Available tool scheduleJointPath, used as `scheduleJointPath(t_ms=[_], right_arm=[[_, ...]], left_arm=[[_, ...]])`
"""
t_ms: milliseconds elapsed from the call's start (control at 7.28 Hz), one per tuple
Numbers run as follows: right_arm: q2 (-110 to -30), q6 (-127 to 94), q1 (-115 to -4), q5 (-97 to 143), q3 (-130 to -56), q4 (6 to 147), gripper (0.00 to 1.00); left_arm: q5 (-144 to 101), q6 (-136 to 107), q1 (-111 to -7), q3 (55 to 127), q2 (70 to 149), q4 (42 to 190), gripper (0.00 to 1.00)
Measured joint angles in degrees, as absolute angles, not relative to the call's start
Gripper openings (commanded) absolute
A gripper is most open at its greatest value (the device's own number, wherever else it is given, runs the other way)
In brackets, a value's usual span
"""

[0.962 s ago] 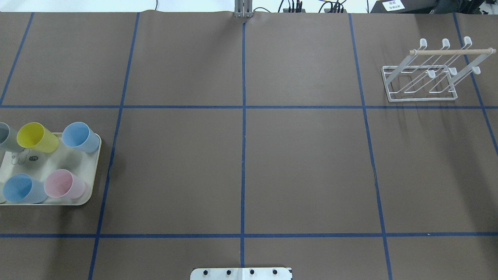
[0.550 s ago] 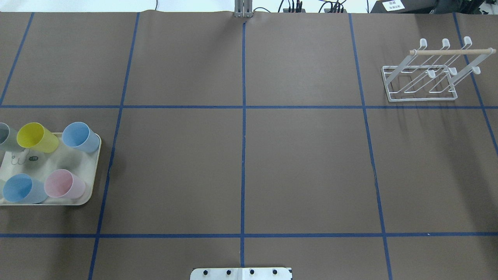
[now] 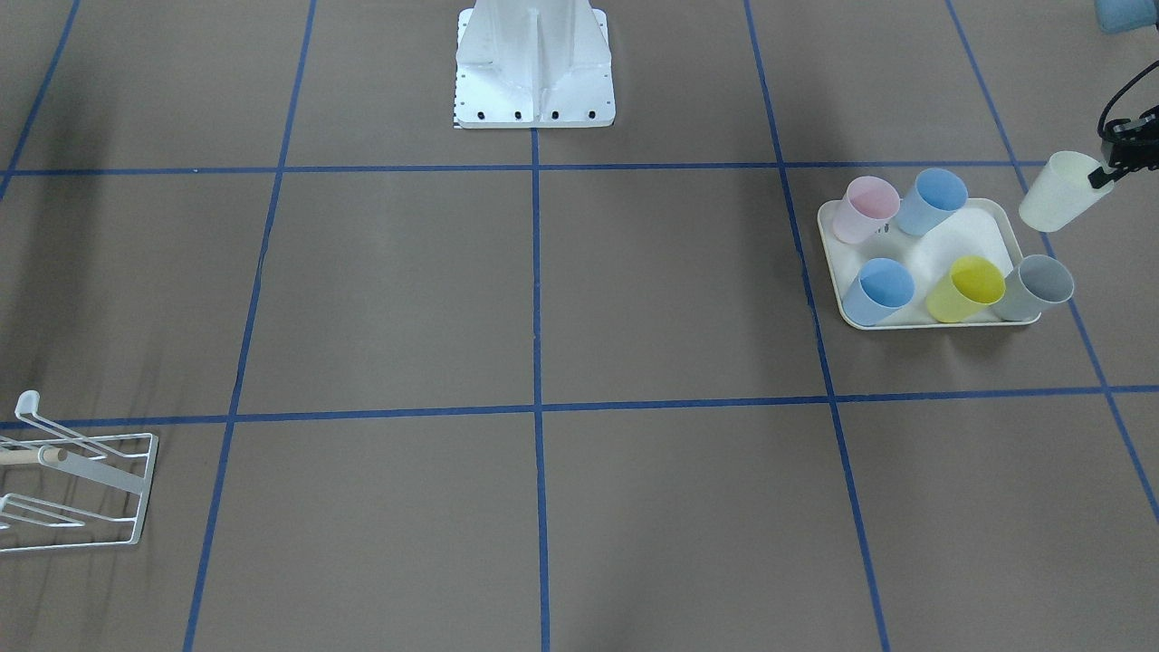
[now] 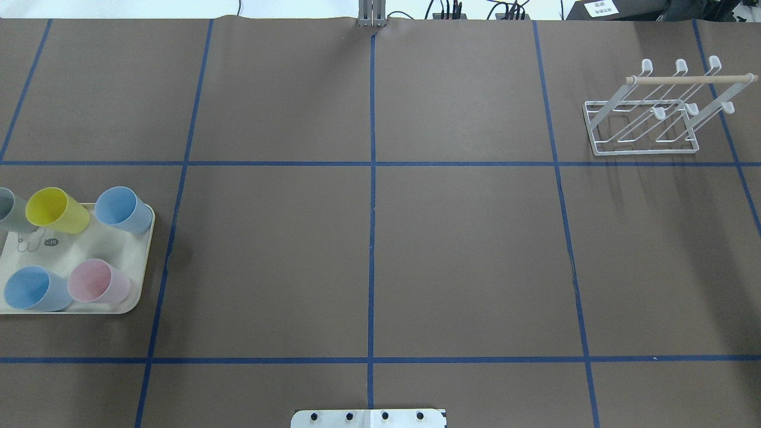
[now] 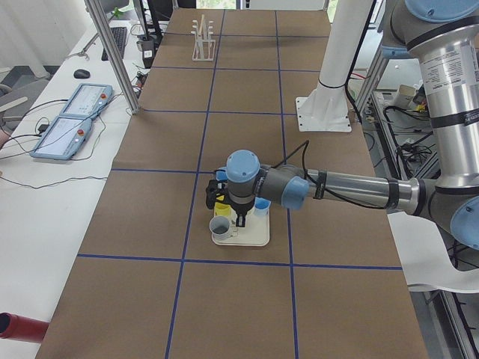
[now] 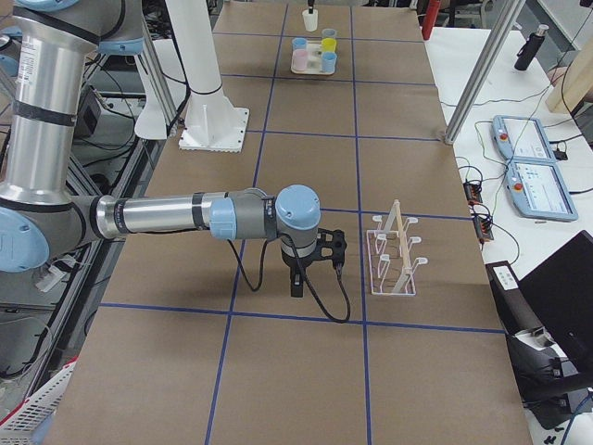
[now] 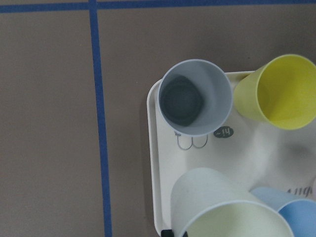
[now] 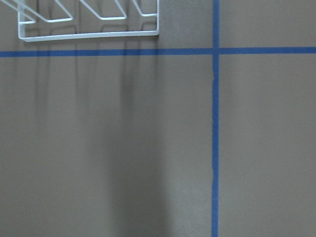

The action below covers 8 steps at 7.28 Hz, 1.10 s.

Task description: Transfer IKEA cup to right arm and place on rack

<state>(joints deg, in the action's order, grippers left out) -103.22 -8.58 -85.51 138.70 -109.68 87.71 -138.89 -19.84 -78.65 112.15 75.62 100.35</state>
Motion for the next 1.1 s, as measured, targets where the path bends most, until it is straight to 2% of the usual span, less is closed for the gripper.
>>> scheduleJointPath(t_ms=[275,412,550,687,962,1099], right_arm=[[-101.4,-15.0,-81.7,141.0,-109.3,80.4,0.99],[-99.1,-19.2,-79.9,142.5,-108.9,78.5,0.93],[-96.5,-22.5,-78.2,143.3,-108.7,77.6,0.92],[-93.6,-26.0,-76.5,143.6,-108.7,76.8,0.98],[-88.8,-39.6,-73.1,143.9,-108.8,70.7,0.98],[-87.5,-49.8,-70.9,143.7,-108.7,63.2,0.99]], left_arm=[[-141.3,-32.8,-77.2,115.5,83.1,97.8,0.0],[-143.9,-40.4,-75.4,116.1,87.6,97.7,0.0],[-146.1,-48.5,-73.0,116.4,92.2,97.9,0.0],[-147.2,-57.1,-70.0,116.8,96.6,98.9,0.0],[-147.5,-78.4,-63.8,116.8,103.9,108.0,0.0],[-147.2,-89.7,-61.5,116.5,106.7,114.5,0.0]])
